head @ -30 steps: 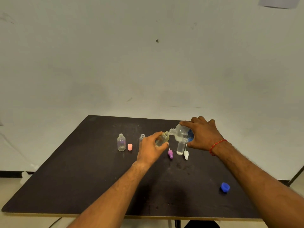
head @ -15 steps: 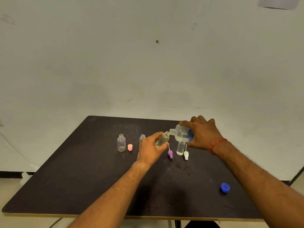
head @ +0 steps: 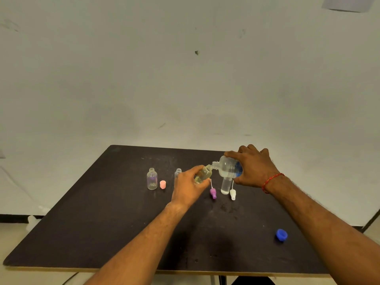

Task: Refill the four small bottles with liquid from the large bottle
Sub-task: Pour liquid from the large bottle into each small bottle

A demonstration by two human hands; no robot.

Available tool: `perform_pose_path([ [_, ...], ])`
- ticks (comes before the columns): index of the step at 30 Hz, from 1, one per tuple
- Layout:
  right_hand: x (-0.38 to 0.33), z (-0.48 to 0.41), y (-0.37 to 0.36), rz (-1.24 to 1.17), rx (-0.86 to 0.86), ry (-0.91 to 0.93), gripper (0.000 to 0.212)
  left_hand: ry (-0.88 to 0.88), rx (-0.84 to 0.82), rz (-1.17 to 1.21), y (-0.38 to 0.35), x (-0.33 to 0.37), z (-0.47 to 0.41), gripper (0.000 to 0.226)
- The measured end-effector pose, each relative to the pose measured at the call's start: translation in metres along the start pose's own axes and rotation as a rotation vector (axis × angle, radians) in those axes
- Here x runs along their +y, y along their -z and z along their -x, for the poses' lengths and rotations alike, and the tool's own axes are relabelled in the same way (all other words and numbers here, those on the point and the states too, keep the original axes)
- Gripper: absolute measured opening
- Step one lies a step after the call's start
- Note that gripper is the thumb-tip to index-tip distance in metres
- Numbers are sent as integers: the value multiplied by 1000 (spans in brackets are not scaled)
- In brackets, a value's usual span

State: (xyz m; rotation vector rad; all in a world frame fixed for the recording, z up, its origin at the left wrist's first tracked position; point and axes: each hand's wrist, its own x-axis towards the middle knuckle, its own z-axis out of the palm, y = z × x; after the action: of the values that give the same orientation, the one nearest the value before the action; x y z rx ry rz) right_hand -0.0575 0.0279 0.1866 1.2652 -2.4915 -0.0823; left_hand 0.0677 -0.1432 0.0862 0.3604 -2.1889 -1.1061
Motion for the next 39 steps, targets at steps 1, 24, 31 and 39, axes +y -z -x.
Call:
perform_pose_path([
  [1, 0, 0, 0, -2, 0, -1, 78, -4, 4, -5, 0, 0, 0, 37],
  [24, 1, 1, 3, 12, -8, 6, 79, 4, -14, 19, -5, -5, -1, 39],
  [31, 1, 1, 4, 9, -2, 14, 77, -13, -9, 24, -5, -6, -2, 32],
  [39, 1, 2, 4, 20, -13, 10, 79, -37, 1, 45, -6, -6, 0, 26],
])
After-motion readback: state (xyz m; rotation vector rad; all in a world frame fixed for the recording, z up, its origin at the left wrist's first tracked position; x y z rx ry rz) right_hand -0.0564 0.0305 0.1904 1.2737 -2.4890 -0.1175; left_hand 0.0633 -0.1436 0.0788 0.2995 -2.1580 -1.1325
